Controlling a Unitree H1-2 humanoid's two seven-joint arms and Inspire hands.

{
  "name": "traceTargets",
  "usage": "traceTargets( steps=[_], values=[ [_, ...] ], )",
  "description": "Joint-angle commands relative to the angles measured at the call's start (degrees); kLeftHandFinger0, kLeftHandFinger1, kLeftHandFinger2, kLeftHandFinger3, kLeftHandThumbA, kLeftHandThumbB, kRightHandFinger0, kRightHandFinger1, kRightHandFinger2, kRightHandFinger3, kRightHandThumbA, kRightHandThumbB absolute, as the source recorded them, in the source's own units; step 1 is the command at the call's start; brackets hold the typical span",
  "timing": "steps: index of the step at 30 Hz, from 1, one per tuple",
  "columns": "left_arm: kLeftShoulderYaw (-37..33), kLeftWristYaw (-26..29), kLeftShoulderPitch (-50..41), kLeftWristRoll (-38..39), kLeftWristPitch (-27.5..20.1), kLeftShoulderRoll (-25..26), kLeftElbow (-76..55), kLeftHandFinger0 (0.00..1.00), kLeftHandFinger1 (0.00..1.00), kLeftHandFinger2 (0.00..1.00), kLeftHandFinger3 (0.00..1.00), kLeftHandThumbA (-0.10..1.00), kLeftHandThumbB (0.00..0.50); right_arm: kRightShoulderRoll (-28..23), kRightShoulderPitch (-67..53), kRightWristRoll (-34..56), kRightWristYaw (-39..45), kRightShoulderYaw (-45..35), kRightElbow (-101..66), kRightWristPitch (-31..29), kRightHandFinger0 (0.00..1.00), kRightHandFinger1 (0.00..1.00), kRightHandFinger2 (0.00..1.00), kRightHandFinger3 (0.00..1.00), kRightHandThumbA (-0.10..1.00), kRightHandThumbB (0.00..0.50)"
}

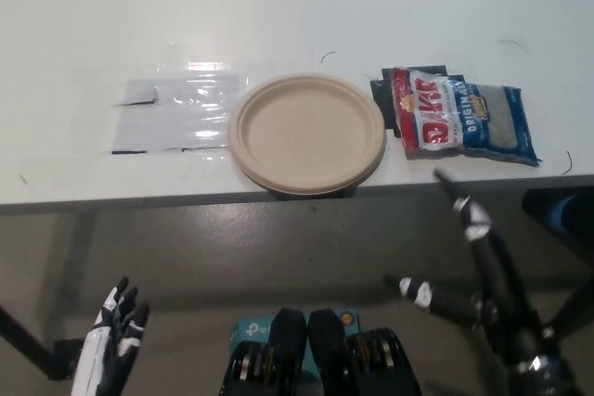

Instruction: The robot picks up a small bag of sunflower seeds on the right hand side and take it to the empty plate on the left hand side then pours some sunflower seeds on to the plate.

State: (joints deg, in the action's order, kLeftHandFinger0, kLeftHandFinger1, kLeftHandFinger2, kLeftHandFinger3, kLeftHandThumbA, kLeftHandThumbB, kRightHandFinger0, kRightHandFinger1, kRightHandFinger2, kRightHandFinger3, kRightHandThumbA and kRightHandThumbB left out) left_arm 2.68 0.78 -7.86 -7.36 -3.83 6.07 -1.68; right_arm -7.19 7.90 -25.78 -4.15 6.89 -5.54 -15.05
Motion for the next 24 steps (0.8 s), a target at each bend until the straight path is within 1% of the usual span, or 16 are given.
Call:
traceTargets(
  steps=[1,4,6,7,11,13,19,22,24],
  values=[
    [0.5,0.0,0.7,1.8,-3.9,0.4,-1.9,1.00,1.00,1.00,1.00,1.00,0.000,-3.2,6.5,-8.5,-0.6,-2.4,-2.0,5.6,1.00,1.00,1.00,1.00,1.00,0.389],
    [0.4,-0.2,0.7,1.8,-4.5,0.4,-1.6,1.00,1.00,1.00,1.00,1.00,0.000,-4.9,9.0,-10.0,-0.4,-2.8,-0.5,7.2,1.00,1.00,1.00,1.00,1.00,0.387],
    [0.5,-0.1,0.8,1.6,-4.3,0.6,-1.9,1.00,1.00,1.00,1.00,1.00,0.000,-5.9,10.7,-11.7,0.4,-2.7,0.3,9.6,1.00,1.00,1.00,1.00,1.00,0.393],
    [0.6,0.0,0.8,1.6,-4.3,0.5,-1.9,1.00,1.00,1.00,1.00,1.00,0.000,-6.6,11.6,-12.9,0.9,-2.6,0.6,11.3,1.00,1.00,1.00,1.00,1.00,0.380],
    [0.4,0.1,0.8,1.1,-4.6,0.7,-1.7,1.00,1.00,1.00,1.00,1.00,0.000,-8.5,13.6,-16.7,0.8,-1.9,2.4,13.8,1.00,1.00,1.00,1.00,1.00,0.360],
    [0.6,-0.1,1.0,1.5,-4.7,0.8,-1.6,1.00,1.00,1.00,1.00,1.00,0.000,-8.9,15.2,-17.4,-0.8,-1.7,5.4,13.4,1.00,1.00,1.00,1.00,1.00,0.333],
    [0.7,0.0,0.8,1.5,-4.3,0.7,-1.7,1.00,1.00,1.00,1.00,1.00,0.000,-10.5,18.6,-17.7,-1.0,-0.9,11.6,13.7,1.00,1.00,1.00,1.00,1.00,0.334],
    [0.8,0.1,0.9,1.6,-5.4,0.8,-0.7,1.00,1.00,1.00,1.00,1.00,0.000,-11.1,20.1,-18.4,-1.4,-0.2,14.2,14.0,1.00,1.00,1.00,1.00,1.00,0.325],
    [0.8,0.0,0.8,2.0,-5.2,0.7,-0.7,1.00,1.00,1.00,1.00,1.00,0.000,-11.4,20.8,-18.3,-1.5,0.0,15.7,14.2,1.00,1.00,1.00,1.00,1.00,0.331]
  ],
)
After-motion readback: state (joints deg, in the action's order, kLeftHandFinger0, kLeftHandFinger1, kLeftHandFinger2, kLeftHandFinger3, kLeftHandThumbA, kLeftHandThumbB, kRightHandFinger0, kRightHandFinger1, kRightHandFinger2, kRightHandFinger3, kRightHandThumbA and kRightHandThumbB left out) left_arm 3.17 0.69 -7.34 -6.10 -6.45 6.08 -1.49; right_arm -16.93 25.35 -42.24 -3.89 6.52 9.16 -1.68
